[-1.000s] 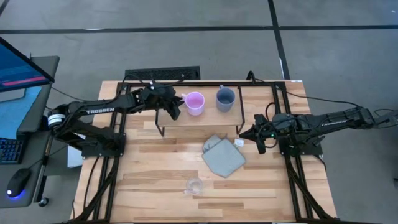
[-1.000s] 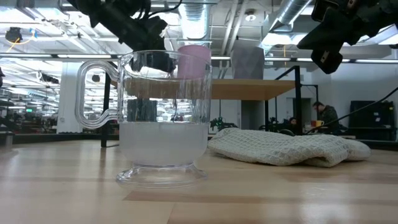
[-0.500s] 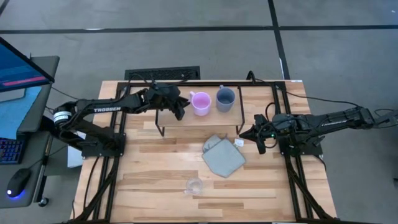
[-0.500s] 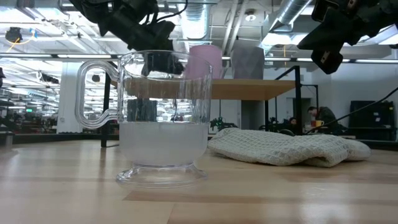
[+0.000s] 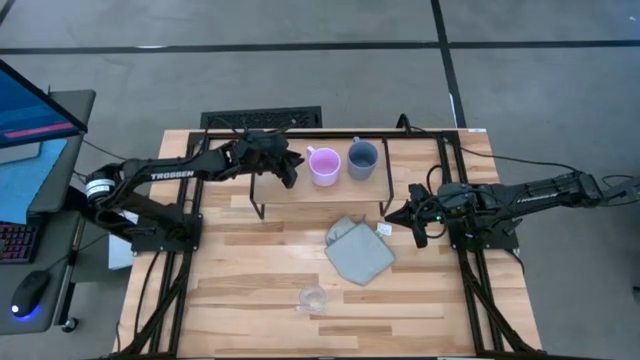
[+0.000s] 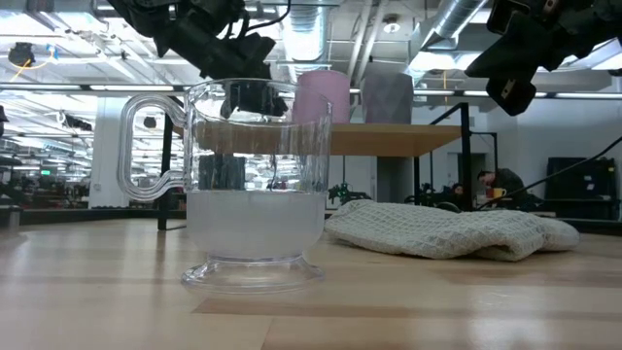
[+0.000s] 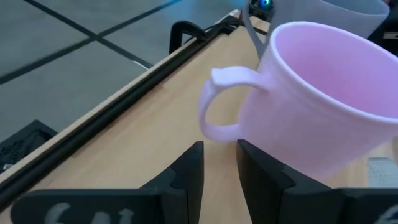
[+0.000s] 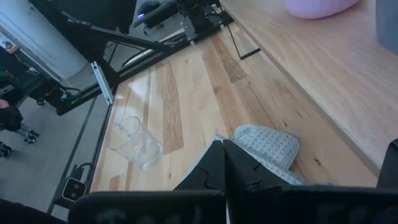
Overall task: Stack small to large cups/mugs on shelf
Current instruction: Put the pink mug on the shelf
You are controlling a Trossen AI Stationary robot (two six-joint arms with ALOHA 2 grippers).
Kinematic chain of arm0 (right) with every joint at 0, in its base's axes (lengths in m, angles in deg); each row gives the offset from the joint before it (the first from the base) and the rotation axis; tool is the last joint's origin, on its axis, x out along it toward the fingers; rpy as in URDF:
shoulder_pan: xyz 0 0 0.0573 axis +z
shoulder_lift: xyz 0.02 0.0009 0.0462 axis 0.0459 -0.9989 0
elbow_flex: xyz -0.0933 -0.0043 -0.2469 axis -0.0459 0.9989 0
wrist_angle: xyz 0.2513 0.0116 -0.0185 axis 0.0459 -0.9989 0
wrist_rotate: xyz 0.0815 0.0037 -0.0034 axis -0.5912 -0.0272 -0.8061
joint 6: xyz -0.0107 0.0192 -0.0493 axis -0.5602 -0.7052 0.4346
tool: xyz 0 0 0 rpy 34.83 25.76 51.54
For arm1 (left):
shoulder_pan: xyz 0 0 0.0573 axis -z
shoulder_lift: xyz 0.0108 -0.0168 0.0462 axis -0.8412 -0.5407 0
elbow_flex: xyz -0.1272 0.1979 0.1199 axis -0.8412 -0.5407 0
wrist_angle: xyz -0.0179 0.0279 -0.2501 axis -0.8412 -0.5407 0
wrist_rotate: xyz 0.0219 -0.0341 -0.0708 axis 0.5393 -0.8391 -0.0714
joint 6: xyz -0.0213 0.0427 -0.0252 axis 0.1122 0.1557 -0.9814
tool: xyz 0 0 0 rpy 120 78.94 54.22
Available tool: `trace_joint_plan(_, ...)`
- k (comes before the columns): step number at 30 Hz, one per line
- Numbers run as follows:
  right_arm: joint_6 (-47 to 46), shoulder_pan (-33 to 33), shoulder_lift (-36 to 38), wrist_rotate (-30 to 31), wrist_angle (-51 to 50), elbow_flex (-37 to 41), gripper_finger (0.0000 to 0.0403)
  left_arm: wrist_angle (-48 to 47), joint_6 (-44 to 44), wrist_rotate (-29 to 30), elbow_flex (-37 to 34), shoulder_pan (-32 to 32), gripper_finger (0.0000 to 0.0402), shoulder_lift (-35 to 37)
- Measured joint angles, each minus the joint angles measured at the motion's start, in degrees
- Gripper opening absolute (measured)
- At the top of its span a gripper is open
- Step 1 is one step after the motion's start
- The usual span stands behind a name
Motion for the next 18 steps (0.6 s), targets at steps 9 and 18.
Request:
trace_joint_plan(9,0.0,0.0,0.0,0.0,0.0,0.0,0.001,4.6,-1.0,-1.6,0.0,-1.3,0.0086,-3.3)
trace_joint_plan(18,-0.3,0.0,0.0,0.0,0.0,0.0,0.001,5.2,1.7,-0.1,3.9,-1.6,0.0086,-4.7)
